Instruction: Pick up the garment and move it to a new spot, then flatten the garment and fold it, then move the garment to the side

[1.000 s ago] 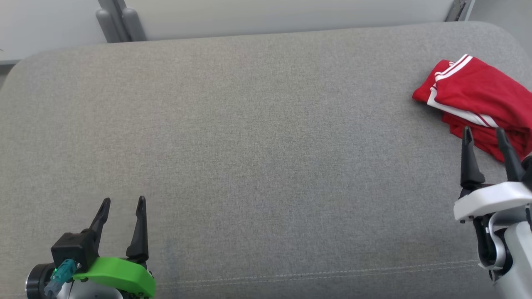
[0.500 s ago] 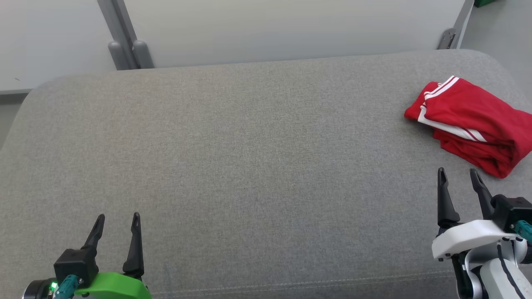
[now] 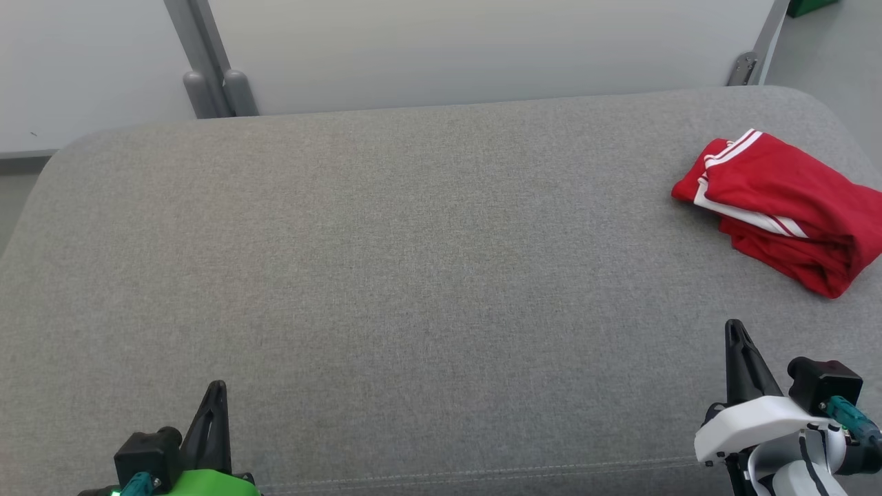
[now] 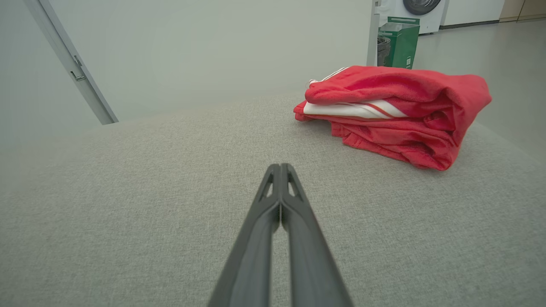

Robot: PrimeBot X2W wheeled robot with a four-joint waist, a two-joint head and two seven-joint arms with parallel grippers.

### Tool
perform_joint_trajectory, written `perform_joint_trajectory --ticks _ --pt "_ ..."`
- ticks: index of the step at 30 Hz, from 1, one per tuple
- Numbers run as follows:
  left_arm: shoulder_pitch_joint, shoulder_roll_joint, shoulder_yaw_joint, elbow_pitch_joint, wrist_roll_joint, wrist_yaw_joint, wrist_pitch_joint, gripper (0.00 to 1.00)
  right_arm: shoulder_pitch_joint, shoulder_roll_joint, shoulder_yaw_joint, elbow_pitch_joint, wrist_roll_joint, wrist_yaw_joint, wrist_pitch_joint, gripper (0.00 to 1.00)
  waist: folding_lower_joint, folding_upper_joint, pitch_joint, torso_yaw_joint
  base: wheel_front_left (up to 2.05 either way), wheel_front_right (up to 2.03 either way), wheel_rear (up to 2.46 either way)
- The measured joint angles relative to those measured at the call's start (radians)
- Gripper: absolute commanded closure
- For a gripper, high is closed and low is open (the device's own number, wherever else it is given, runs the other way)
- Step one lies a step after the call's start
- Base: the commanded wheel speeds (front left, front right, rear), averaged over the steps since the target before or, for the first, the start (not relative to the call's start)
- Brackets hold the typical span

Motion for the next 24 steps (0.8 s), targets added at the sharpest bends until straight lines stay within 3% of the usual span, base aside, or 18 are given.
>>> perform_joint_trajectory --ticks 24 --pt "-0.002 -0.021 0.046 0.006 -0.294 -0.043 0.048 1.0 -0.024 0.019 -0.068 0.017 0.299 0.053 0.09 1.0 0.0 0.0 0.0 -0.004 0.0 0.0 0.0"
